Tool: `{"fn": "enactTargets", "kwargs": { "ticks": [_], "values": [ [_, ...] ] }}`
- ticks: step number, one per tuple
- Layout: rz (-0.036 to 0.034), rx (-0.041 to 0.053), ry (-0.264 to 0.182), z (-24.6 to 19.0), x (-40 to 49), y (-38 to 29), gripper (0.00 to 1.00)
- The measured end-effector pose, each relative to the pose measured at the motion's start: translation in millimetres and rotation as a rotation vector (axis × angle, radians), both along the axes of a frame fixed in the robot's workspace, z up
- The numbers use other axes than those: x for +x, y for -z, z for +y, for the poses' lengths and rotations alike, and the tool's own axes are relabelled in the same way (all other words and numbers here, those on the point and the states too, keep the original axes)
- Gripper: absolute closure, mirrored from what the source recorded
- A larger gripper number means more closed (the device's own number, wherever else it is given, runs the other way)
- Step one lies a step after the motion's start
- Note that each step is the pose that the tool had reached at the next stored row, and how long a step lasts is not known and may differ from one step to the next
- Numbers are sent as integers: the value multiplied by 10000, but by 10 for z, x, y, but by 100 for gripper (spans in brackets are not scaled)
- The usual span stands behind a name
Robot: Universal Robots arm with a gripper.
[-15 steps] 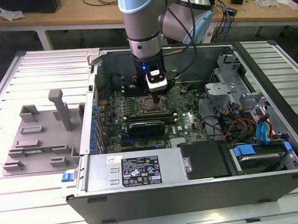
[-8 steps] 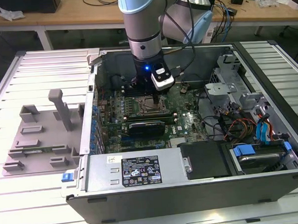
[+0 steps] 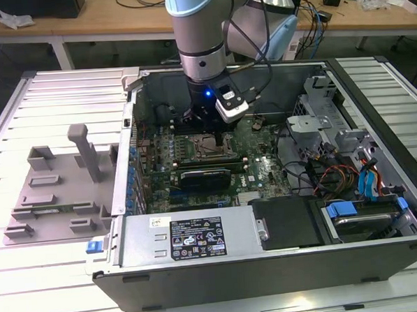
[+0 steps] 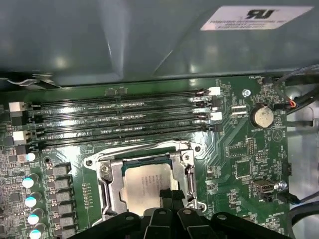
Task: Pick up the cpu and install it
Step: 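Install the first cpu locking lever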
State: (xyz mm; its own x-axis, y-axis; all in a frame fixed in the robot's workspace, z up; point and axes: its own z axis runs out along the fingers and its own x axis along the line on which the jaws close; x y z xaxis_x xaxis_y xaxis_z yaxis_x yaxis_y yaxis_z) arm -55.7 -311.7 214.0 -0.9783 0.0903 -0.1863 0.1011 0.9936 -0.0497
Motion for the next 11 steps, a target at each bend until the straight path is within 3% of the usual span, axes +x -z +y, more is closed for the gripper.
{"fn": "enactTargets", "kwargs": {
  "ticks": [5, 8, 9, 10, 11],
  "values": [
    [33, 0, 0, 0, 8, -161, 89],
    [55, 1, -2, 0, 9, -161, 89],
    [170, -2, -3, -1, 11, -161, 89],
    [402, 0, -1, 0, 18, -159, 89],
    [577, 0, 0, 0, 24, -159, 89]
  ]
}}
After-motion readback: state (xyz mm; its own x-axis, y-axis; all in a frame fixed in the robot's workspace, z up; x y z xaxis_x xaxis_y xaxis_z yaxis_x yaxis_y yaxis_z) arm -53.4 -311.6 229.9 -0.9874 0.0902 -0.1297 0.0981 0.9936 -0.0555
